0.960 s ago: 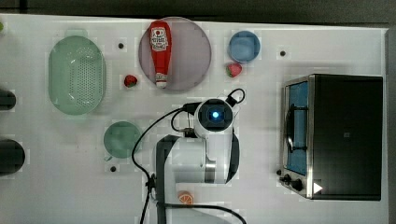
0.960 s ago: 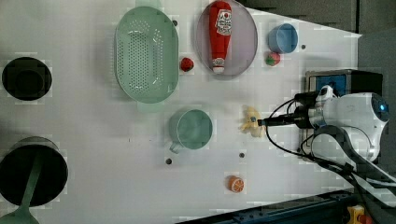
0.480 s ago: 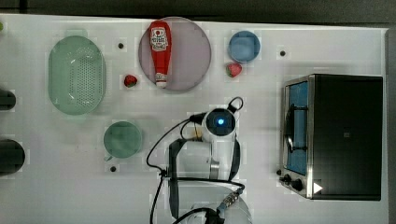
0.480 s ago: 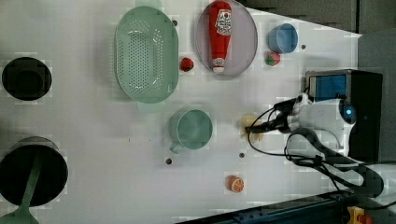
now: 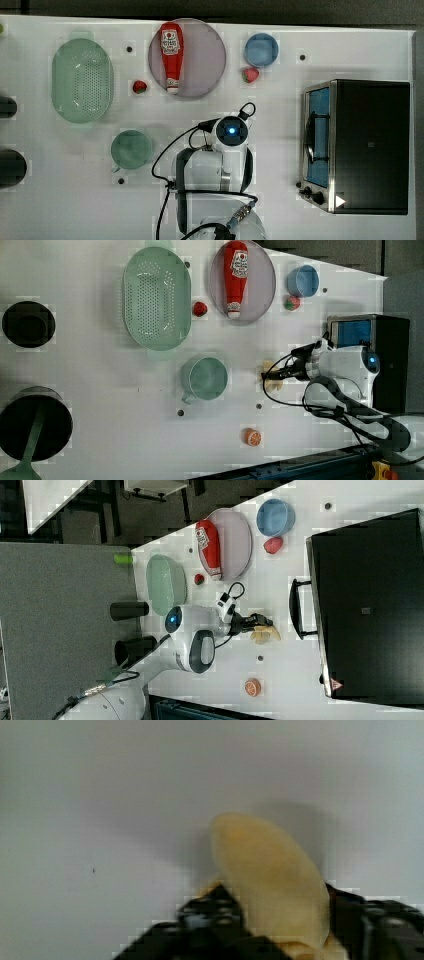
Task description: Pick Banana and place it in mug.
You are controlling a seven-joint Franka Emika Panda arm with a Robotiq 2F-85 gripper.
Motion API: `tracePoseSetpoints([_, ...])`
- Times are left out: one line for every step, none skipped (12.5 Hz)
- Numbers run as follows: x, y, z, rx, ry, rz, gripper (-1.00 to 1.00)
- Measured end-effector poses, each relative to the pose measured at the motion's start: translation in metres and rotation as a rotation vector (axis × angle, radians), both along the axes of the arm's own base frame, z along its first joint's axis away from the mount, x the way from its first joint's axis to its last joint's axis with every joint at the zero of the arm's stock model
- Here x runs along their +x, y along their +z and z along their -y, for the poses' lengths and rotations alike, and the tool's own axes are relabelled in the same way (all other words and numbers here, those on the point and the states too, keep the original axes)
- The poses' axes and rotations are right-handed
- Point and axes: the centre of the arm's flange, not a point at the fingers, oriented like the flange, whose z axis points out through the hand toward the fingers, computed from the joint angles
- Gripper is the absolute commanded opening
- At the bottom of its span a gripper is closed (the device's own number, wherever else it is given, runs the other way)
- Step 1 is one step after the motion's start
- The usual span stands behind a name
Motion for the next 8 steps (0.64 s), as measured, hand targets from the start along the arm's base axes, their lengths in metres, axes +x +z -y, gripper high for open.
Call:
tracePoseSetpoints([0.004,0.006,0.003,-0.001,-0.004,0.021,-0.37])
tracePoseSetpoints([0.008,0.014,0.004,-0.002,-0.003,0.046,-0.37])
tracePoseSetpoints([0.009,0.02,0.007,-0.006,-0.007,0.059,-0.37])
tracePoseSetpoints([0.01,0.029,0.01,-0.007,-0.013,0.058,-0.37])
tracePoseSetpoints([0.012,0.042,0.009,-0.008,-0.005,0.048,-0.37])
tracePoseSetpoints([0.012,0.059,0.01,-0.008,-0.002,0.045,-0.37])
tracePoseSetpoints([0.013,0.08,0.012,-0.012,-0.001,0.054,-0.37])
tracePoseSetpoints([0.011,0.106,0.014,0.0,-0.021,0.045,-0.37])
